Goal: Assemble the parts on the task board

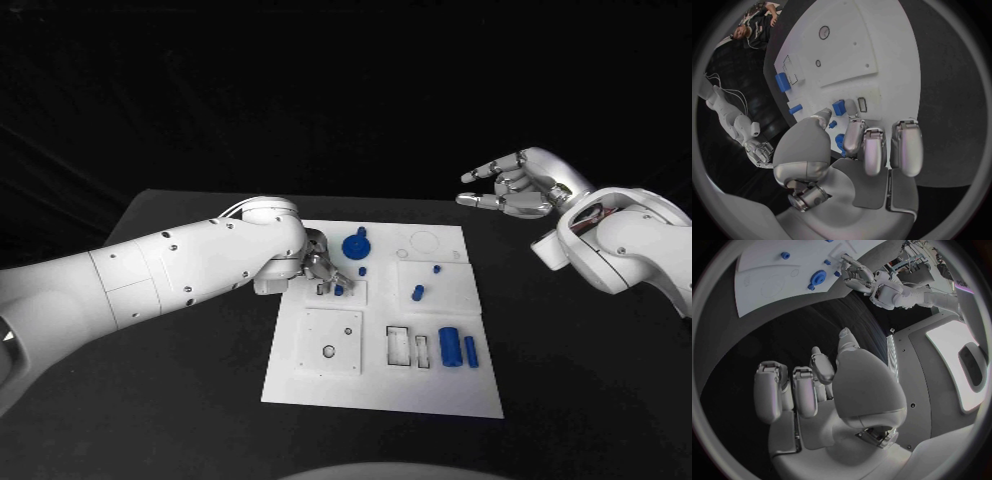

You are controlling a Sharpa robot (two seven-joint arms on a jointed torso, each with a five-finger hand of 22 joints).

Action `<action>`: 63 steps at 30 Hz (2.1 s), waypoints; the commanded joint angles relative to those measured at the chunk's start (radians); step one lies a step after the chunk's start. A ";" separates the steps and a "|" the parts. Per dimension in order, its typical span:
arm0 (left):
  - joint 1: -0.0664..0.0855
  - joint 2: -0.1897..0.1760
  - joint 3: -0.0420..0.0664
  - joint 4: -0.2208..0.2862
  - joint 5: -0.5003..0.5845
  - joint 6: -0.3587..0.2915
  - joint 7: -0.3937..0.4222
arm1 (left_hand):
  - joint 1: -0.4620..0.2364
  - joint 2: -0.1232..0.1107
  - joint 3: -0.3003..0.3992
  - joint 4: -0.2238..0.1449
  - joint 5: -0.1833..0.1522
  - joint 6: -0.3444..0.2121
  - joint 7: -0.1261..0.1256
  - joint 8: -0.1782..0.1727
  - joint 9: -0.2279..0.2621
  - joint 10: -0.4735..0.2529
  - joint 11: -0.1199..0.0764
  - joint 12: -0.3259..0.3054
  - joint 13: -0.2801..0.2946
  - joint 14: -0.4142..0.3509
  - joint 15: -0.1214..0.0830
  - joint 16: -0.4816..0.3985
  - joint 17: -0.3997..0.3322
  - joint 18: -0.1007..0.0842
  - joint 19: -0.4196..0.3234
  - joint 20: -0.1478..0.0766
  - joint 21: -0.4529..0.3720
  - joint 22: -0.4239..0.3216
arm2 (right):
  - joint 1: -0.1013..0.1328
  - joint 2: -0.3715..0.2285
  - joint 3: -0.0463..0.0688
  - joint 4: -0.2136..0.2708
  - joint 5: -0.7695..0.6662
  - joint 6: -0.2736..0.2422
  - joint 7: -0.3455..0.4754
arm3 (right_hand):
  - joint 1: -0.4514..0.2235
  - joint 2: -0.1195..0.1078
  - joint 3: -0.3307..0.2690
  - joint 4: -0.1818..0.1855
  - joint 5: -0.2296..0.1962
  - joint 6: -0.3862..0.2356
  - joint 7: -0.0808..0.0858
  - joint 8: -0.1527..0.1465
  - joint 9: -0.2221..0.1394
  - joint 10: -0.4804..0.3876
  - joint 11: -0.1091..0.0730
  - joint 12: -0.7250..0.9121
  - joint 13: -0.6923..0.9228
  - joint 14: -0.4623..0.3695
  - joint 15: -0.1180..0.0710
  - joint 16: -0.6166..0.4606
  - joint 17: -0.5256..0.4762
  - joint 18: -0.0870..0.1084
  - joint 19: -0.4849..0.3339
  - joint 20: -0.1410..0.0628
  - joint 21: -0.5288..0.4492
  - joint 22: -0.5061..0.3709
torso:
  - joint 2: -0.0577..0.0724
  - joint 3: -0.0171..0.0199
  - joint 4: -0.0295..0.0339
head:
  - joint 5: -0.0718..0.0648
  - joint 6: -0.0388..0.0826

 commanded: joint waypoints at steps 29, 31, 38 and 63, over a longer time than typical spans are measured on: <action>0.115 0.088 0.040 -0.317 0.044 0.093 0.067 | 0.164 0.063 -0.227 0.002 -0.009 -0.087 0.062 -0.137 -0.135 -0.078 0.053 -0.100 -0.122 0.107 0.039 0.003 0.263 0.002 0.039 0.035 -0.070 0.052 | -0.004 0.024 -0.003 -0.029 -0.001 0.020 0.008 | -0.008 0.003 -0.008 0.003 0.005 0.004 0.000 -0.001 0.000 -0.003 -0.004 -0.001 0.000 0.081 -0.006 -0.007 0.164 0.008 -0.002 -0.002 -0.006 0.000 | 0.003 -0.0032 -0.0004 | 0.013 0.017; 0.110 0.099 0.036 -0.332 0.041 0.096 0.072 | 0.165 0.067 -0.233 0.002 -0.010 -0.078 0.059 -0.134 -0.138 -0.074 0.050 -0.094 -0.116 0.107 0.037 0.003 0.263 0.001 0.041 0.034 -0.067 0.056 | -0.005 0.025 -0.003 -0.029 -0.001 0.020 0.008 | -0.008 0.004 -0.008 0.003 0.005 0.004 0.000 -0.001 0.000 -0.003 -0.004 -0.001 0.000 0.081 -0.006 -0.007 0.164 0.008 -0.002 -0.002 -0.006 0.000 | 0.003 -0.0024 -0.0007 | 0.013 0.016; 0.090 0.127 0.026 -0.364 0.036 0.108 0.084 | 0.166 0.079 -0.245 0.002 -0.011 -0.062 0.054 -0.127 -0.142 -0.066 0.046 -0.084 -0.107 0.107 0.034 0.003 0.263 -0.001 0.044 0.032 -0.061 0.065 | -0.005 0.028 -0.003 -0.031 0.000 0.021 0.010 | -0.008 0.004 -0.008 0.003 0.005 0.004 0.000 -0.001 0.000 -0.003 -0.004 -0.001 0.000 0.081 -0.006 -0.007 0.165 0.008 -0.002 -0.002 -0.006 0.000 | 0.002 -0.0017 -0.0011 | 0.013 0.014; 0.079 0.141 0.021 -0.375 0.035 0.170 0.065 | 0.213 0.103 -0.259 -0.007 -0.009 -0.048 0.047 -0.114 -0.141 -0.061 0.039 -0.079 -0.103 0.107 0.028 0.003 0.263 -0.003 0.047 0.025 -0.054 0.076 | -0.006 0.030 -0.003 -0.032 0.000 0.024 0.010 | -0.008 0.005 -0.008 0.003 0.005 0.004 0.000 -0.001 0.000 -0.003 -0.004 -0.001 0.000 0.081 -0.006 -0.007 0.164 0.008 -0.002 -0.002 -0.006 0.000 | 0.002 -0.0012 -0.0005 | 0.015 0.013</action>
